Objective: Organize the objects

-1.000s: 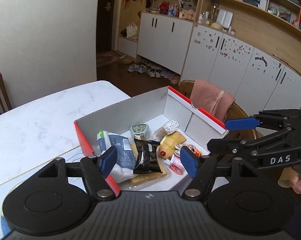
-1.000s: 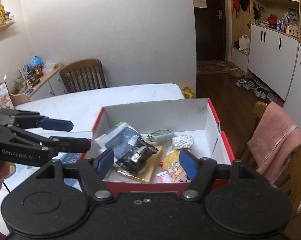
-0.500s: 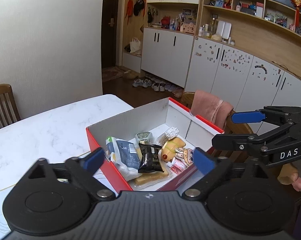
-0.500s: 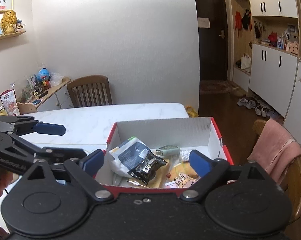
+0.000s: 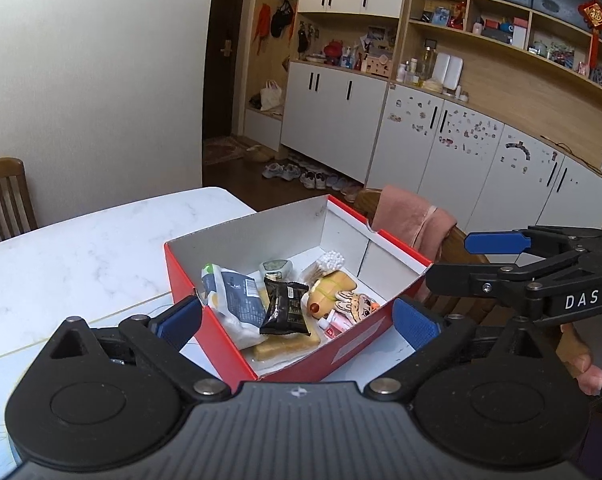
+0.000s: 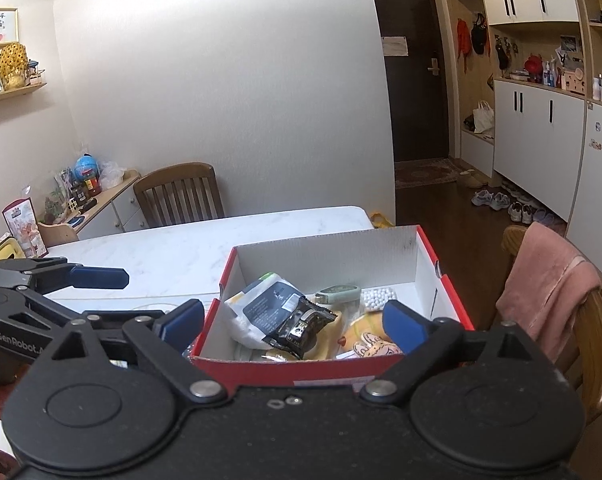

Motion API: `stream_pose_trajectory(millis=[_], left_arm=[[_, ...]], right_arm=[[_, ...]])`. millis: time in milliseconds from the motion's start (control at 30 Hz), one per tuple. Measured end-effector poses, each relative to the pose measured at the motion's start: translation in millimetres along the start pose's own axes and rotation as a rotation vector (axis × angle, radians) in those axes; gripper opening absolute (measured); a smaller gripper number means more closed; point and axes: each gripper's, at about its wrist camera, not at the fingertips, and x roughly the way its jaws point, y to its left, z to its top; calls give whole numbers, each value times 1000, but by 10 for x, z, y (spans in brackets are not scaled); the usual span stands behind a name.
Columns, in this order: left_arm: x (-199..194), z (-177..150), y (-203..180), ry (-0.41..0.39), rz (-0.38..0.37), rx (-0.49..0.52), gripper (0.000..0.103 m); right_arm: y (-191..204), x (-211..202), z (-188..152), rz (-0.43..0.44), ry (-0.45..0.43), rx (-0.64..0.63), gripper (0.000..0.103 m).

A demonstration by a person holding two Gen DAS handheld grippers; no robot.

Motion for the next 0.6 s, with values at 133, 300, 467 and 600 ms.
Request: stream_pose_trajectory(millis=[133, 300, 467, 600], left_arm=[[-9, -42, -6, 0, 14, -1, 102], [-16, -75, -22, -8, 40, 4, 102], [0, -98, -19, 5, 35, -9, 102], [9, -109, -42, 5, 45, -2, 102]], right_arm=[[14, -11, -40, 1, 4, -4, 96], [19, -18, -77, 5, 7, -3, 96], [-6, -8, -108, 12, 15, 13, 96], [-6, 9, -138, 16, 26, 15, 96]])
